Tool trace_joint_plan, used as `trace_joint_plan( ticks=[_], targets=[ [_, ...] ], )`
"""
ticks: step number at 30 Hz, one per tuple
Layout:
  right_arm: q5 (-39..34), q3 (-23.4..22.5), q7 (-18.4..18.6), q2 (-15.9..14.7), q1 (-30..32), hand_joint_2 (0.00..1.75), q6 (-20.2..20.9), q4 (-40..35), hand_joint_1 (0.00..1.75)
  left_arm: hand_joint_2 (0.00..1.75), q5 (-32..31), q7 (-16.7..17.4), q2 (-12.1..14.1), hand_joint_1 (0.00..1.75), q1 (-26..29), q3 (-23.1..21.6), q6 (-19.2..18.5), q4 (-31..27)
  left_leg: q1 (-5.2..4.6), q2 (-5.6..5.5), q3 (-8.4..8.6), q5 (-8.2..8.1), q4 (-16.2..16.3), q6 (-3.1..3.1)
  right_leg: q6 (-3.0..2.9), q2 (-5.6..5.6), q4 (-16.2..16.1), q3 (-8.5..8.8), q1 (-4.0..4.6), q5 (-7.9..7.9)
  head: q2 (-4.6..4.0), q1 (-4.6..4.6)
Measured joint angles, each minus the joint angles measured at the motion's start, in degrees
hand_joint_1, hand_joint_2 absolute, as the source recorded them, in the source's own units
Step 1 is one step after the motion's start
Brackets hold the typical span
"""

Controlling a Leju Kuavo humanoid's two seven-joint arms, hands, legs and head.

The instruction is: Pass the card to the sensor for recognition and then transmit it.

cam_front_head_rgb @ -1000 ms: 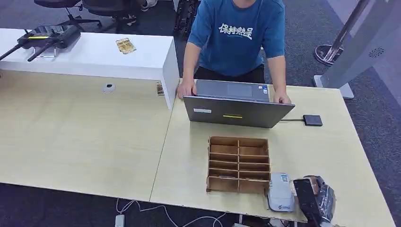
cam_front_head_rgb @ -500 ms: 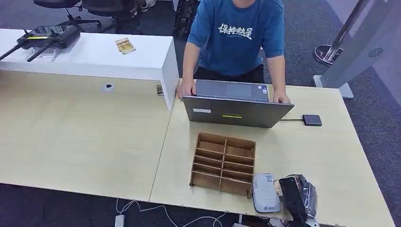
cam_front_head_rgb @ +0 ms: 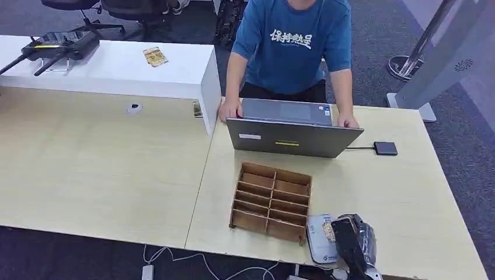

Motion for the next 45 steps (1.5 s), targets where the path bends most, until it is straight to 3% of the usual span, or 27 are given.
trace_joint_plan(
  ticks=[13,20,27,34,45],
  targets=[
    [-0.8,0.4,-0.7,0.0,0.0,1.75,-1.4,-0.2,1.75,0.00,0.0,0.0,0.0,0.00,0.0,0.0,0.0,0.0,0.00,0.00,0.02,0.00,0.0,0.00,0.00,0.00,0.0,0.01,0.00,0.00,0.00,0.00],
    [-1.3,0.0,-1.3,-0.3,1.2,1.75,-3.4,-6.3,1.75,0.00,0.6,-0.2,-0.1,0.00,0.0,0.0,0.2,0.0,-0.01,0.00,0.00,0.00,0.0,0.00,0.00,0.00,0.0,0.00,-0.01,0.00,0.00,0.00],
    [-0.4,0.3,0.9,-0.6,2.0,1.75,-0.1,-7.9,1.75,0.00,0.9,-0.2,-0.2,0.00,0.0,0.0,0.1,0.0,0.00,-0.01,-0.03,0.00,0.0,0.00,0.00,0.00,0.0,-0.03,0.00,0.00,0.00,0.00],
    [-0.3,4.1,1.8,-0.5,1.7,1.75,1.9,-4.7,1.75,0.00,1.1,0.0,-0.2,0.00,0.0,0.0,-0.1,0.0,0.01,0.00,-0.03,0.00,0.0,0.00,0.00,0.00,0.0,-0.03,0.01,-0.01,0.00,0.00],
    [1.0,5.1,1.1,-0.5,1.0,1.75,-3.6,-4.7,1.75,0.00,1.3,0.0,-0.2,0.00,0.0,0.0,-0.1,0.0,-0.01,-0.01,-0.03,0.00,0.0,0.00,0.00,-0.02,0.0,-0.01,-0.01,0.00,0.00,0.00]
  ],
)
